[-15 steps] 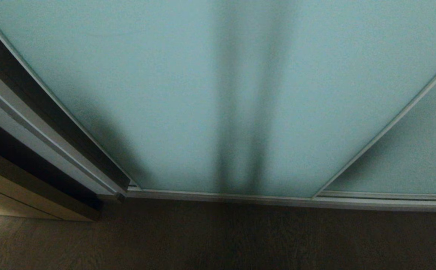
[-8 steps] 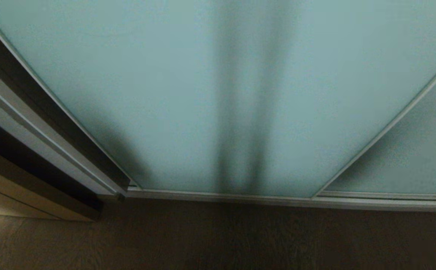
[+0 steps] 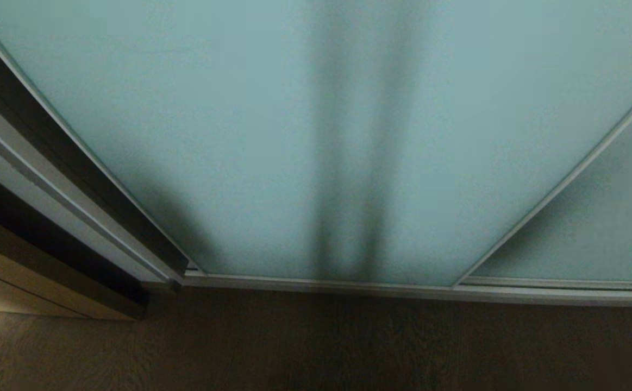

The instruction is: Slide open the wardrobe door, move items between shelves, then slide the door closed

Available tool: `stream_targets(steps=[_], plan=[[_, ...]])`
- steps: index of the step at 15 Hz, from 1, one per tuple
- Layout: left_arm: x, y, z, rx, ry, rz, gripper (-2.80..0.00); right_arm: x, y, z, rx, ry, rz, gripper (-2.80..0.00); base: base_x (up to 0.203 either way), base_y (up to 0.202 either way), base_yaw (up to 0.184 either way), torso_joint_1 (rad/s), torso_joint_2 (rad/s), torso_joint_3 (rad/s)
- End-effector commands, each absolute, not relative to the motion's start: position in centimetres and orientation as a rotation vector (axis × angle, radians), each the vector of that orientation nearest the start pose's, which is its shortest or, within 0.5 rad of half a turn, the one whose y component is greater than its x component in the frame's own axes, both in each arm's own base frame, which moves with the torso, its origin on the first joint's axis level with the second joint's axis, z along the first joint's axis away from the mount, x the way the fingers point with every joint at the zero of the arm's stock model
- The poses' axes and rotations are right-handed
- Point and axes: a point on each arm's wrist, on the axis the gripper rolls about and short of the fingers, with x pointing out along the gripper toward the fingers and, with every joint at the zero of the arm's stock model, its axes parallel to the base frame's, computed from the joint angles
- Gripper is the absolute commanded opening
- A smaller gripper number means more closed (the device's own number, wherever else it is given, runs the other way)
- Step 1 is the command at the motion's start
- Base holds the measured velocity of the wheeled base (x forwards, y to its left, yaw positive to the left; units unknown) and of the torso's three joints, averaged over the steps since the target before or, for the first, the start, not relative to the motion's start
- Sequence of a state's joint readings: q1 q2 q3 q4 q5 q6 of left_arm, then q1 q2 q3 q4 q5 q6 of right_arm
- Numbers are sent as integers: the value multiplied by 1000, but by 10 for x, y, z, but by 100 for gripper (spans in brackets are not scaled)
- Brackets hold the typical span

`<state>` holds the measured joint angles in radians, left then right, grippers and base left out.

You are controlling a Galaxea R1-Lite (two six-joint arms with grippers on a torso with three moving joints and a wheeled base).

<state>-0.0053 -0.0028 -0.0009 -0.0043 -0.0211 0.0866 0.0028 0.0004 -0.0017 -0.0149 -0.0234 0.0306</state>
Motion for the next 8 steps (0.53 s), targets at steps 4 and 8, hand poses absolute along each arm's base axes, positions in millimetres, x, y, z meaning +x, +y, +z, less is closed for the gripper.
stream_targets(steps=[4, 8], plan=[[-23, 0, 76, 86, -7, -26, -280, -23, -1, 77, 31, -16, -20, -280, 0, 0, 0, 0, 0, 0], [-23, 0, 76, 86, -7, -26, -280, -23, -1, 78, 31, -16, -20, -280, 0, 0, 0, 0, 0, 0]])
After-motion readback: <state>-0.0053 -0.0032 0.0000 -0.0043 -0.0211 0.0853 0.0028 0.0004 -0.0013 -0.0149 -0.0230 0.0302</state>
